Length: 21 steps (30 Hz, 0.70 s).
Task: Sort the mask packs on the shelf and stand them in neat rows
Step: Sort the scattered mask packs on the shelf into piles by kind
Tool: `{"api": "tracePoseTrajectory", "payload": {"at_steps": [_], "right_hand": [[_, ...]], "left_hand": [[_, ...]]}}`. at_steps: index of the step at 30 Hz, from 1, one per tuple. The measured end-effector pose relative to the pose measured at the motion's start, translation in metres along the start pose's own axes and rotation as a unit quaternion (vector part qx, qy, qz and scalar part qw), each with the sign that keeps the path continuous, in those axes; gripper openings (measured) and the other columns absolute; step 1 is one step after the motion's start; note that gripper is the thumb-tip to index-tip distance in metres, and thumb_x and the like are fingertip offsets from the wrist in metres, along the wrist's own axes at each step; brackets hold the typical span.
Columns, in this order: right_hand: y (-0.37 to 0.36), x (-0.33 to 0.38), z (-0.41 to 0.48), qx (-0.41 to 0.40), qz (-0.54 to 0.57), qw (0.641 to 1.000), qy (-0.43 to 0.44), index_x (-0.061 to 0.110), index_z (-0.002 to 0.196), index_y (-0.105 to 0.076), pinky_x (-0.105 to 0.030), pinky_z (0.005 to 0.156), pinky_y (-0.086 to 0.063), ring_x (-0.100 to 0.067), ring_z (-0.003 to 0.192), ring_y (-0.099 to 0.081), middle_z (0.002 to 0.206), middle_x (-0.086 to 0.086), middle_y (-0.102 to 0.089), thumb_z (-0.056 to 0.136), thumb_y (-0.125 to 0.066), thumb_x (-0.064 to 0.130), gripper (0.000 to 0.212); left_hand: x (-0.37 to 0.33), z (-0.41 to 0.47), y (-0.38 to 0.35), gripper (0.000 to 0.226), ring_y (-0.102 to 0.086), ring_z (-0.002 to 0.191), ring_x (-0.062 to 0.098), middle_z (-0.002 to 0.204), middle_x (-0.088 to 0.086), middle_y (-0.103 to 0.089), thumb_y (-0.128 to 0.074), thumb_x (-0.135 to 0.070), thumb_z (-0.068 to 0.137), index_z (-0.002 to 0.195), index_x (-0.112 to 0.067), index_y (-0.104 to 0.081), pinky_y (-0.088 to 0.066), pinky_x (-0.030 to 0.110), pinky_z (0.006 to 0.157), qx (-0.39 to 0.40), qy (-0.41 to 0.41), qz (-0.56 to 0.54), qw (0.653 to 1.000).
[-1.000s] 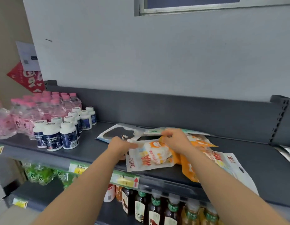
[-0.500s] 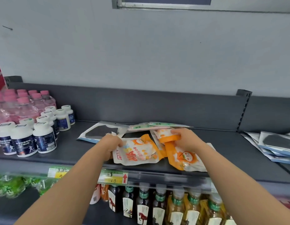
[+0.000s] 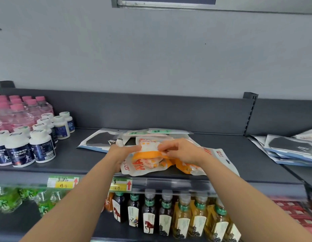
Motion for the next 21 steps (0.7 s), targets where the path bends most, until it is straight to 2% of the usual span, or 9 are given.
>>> {"api": "tracePoseTrajectory", "payload": {"at_steps": [1, 3, 6, 9, 11, 14, 16, 19, 21], "right_hand": [[0.002, -0.003, -0.002, 0.004, 0.027, 1.0, -0.008, 0.02, 0.122, -0.068, -0.005, 0.062, -0.045, 0.002, 0.088, -0.06, 0.126, 0.012, -0.062, 0.095, -0.052, 0.003, 0.035], [0.013, -0.014, -0.005, -0.034, 0.063, 0.997, -0.032, 0.024, 0.124, -0.065, -0.016, 0.07, -0.049, -0.012, 0.1, -0.065, 0.128, 0.013, -0.06, 0.093, -0.052, 0.001, 0.041], [0.047, -0.048, -0.014, -0.136, -0.038, 0.983, -0.115, 0.022, 0.14, -0.048, -0.025, 0.095, -0.041, -0.02, 0.132, -0.047, 0.146, 0.004, -0.046, 0.089, -0.061, 0.015, 0.053], [0.057, -0.087, -0.023, -0.067, -0.105, 0.966, -0.227, 0.024, 0.151, -0.03, -0.04, 0.115, -0.028, -0.025, 0.141, -0.034, 0.157, 0.0, -0.031, 0.085, -0.066, 0.044, 0.078], [0.051, -0.096, -0.028, -0.022, -0.093, 0.96, -0.264, 0.026, 0.152, -0.028, -0.04, 0.114, -0.028, -0.026, 0.141, -0.033, 0.157, 0.0, -0.03, 0.085, -0.06, 0.058, 0.081], [0.05, -0.101, -0.028, -0.053, -0.149, 0.943, -0.293, 0.031, 0.148, -0.036, -0.045, 0.112, -0.03, -0.03, 0.139, -0.035, 0.153, -0.001, -0.037, 0.076, -0.049, 0.08, 0.088], [0.053, -0.1, -0.026, -0.085, -0.216, 0.916, -0.327, 0.03, 0.143, -0.043, -0.047, 0.11, -0.029, -0.033, 0.137, -0.035, 0.15, -0.006, -0.04, 0.071, -0.04, 0.088, 0.093], [0.054, -0.102, -0.023, -0.149, -0.2, 0.886, -0.39, 0.02, 0.141, -0.046, -0.043, 0.105, -0.031, -0.033, 0.133, -0.034, 0.145, -0.012, -0.039, 0.073, -0.036, 0.085, 0.094], [0.052, -0.101, -0.019, -0.178, -0.158, 0.881, -0.408, 0.018, 0.14, -0.047, -0.041, 0.098, -0.035, -0.03, 0.128, -0.034, 0.139, -0.011, -0.038, 0.079, -0.036, 0.077, 0.085]], "left_hand": [[0.0, -0.002, -0.001, 0.084, -0.068, 0.093, 0.036, 0.112, 0.018, -0.065, -0.092, -0.027, 0.062, 0.128, -0.005, -0.046, -0.058, 0.051, 0.077, -0.009, -0.005, 0.018, 1.0], [-0.002, -0.005, -0.003, 0.095, -0.065, 0.1, 0.037, 0.119, 0.017, -0.06, -0.093, -0.025, 0.06, 0.136, -0.006, -0.038, -0.056, 0.054, 0.082, -0.025, -0.009, 0.047, 0.999], [-0.004, -0.008, -0.003, 0.089, -0.061, 0.105, 0.037, 0.121, 0.016, -0.057, -0.089, -0.018, 0.066, 0.137, -0.005, -0.036, -0.054, 0.054, 0.086, -0.034, -0.003, 0.065, 0.997], [-0.004, -0.005, 0.006, 0.075, -0.062, 0.103, 0.037, 0.116, 0.016, -0.06, -0.086, -0.013, 0.07, 0.131, -0.003, -0.044, -0.054, 0.053, 0.085, -0.035, 0.013, 0.057, 0.998], [-0.004, -0.004, 0.012, 0.075, -0.064, 0.1, 0.038, 0.12, 0.018, -0.061, -0.087, -0.015, 0.069, 0.131, -0.004, -0.046, -0.055, 0.053, 0.084, -0.04, 0.019, 0.058, 0.997], [-0.005, -0.003, 0.015, 0.081, -0.065, 0.097, 0.037, 0.122, 0.018, -0.059, -0.087, -0.017, 0.069, 0.136, -0.005, -0.043, -0.056, 0.047, 0.072, -0.042, 0.017, 0.066, 0.997], [-0.005, -0.004, 0.015, 0.083, -0.066, 0.096, 0.037, 0.121, 0.018, -0.06, -0.087, -0.018, 0.069, 0.137, -0.006, -0.041, -0.057, 0.048, 0.074, -0.042, 0.017, 0.062, 0.997], [-0.005, -0.004, 0.018, 0.082, -0.066, 0.097, 0.038, 0.119, 0.018, -0.061, -0.087, -0.016, 0.069, 0.135, -0.007, -0.04, -0.056, 0.054, 0.081, -0.043, 0.015, 0.064, 0.997], [-0.002, -0.002, 0.018, 0.076, -0.068, 0.095, 0.039, 0.115, 0.019, -0.064, -0.087, -0.016, 0.068, 0.13, -0.005, -0.044, -0.057, 0.055, 0.079, -0.033, 0.022, 0.069, 0.997]]}}
Point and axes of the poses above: each hand's wrist, its own z-axis towards the middle knuckle, its own y-axis out of the back of the hand, x = y × z, the point moved 6 cm from there along z, towards the middle knuckle
